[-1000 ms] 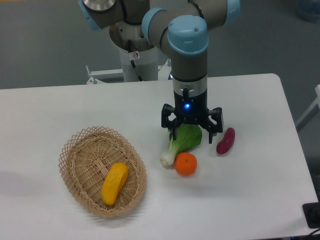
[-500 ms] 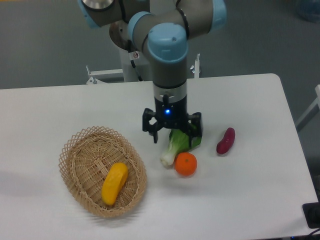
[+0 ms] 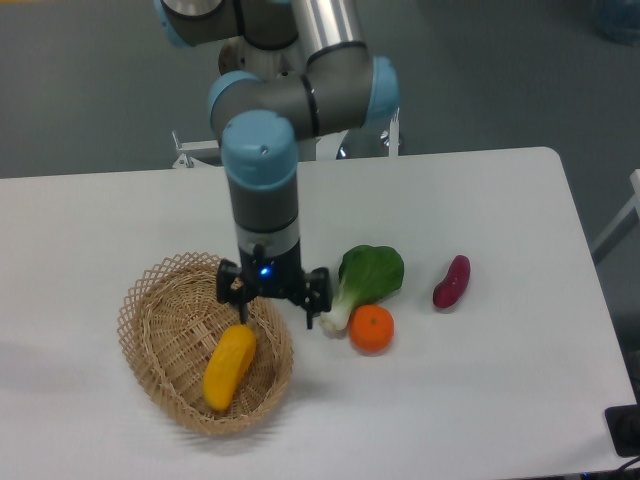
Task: Pick up the mango from the basket
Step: 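Move the open gripper over the basket above the yellow mango, then lower the gripper onto the yellow mango and close on it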
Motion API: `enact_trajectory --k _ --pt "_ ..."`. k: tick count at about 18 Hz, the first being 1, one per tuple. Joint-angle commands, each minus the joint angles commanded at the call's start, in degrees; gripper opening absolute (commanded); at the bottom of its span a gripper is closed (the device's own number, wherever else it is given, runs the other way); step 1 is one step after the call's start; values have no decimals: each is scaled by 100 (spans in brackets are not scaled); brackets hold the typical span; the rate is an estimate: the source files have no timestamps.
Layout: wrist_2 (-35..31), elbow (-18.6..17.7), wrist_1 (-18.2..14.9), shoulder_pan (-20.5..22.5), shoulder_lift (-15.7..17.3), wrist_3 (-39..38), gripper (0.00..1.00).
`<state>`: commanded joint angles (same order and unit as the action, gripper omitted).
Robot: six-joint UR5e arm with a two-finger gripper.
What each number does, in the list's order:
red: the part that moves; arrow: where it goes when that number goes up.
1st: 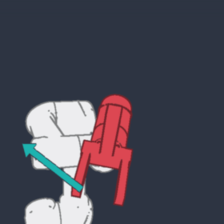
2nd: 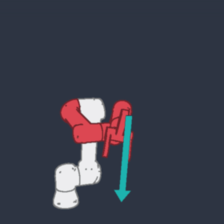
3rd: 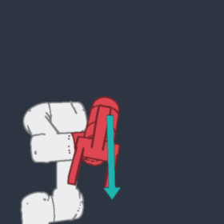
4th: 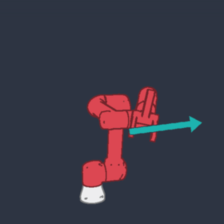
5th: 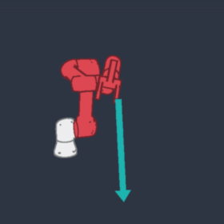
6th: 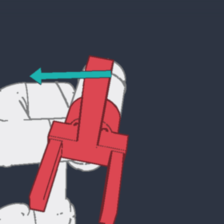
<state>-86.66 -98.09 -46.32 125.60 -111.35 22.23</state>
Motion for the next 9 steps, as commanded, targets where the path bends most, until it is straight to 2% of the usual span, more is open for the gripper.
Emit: enact_trajectory --k 2,9 --pt "9 -17 0 -149 -141 -9 100" --pt "9 26 53 -308 -325 0 100"
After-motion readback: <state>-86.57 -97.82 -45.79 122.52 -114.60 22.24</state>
